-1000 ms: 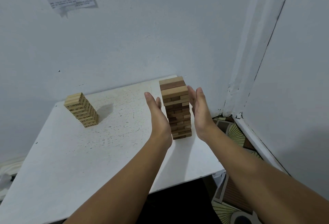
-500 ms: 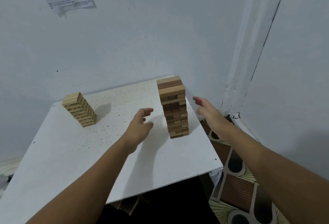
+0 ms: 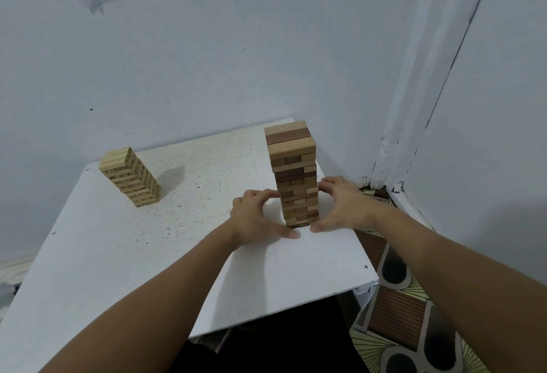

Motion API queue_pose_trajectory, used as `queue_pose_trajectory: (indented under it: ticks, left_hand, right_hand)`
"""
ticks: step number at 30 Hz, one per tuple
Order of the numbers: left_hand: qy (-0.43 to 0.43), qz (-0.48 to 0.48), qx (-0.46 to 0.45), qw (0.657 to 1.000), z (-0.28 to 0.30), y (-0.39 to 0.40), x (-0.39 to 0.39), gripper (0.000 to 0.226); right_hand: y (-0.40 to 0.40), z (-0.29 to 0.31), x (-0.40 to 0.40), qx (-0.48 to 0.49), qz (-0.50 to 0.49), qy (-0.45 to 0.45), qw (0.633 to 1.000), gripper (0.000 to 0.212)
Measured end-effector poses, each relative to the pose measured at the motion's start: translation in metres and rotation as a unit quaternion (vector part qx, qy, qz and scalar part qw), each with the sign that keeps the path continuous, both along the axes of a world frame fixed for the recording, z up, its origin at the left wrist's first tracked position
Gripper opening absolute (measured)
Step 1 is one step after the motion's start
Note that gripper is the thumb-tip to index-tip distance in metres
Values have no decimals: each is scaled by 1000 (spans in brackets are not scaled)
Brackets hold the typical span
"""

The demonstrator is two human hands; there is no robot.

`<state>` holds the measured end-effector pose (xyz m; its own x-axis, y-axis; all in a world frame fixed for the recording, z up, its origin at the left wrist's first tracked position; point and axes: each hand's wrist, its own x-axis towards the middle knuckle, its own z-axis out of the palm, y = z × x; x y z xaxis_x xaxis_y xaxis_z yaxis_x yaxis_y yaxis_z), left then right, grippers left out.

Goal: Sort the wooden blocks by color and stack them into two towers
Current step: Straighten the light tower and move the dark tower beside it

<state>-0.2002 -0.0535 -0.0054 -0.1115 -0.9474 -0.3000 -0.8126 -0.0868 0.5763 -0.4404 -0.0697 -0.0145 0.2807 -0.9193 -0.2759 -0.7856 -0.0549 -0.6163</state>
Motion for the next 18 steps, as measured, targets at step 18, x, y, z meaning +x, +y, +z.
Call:
queue_pose_trajectory:
  ticks: [18]
  left_hand:
    - [-14,7,-14,1000,-19,-14,-3,88]
  right_hand:
    - [-9,-19,3,51,-22,-92,994,80]
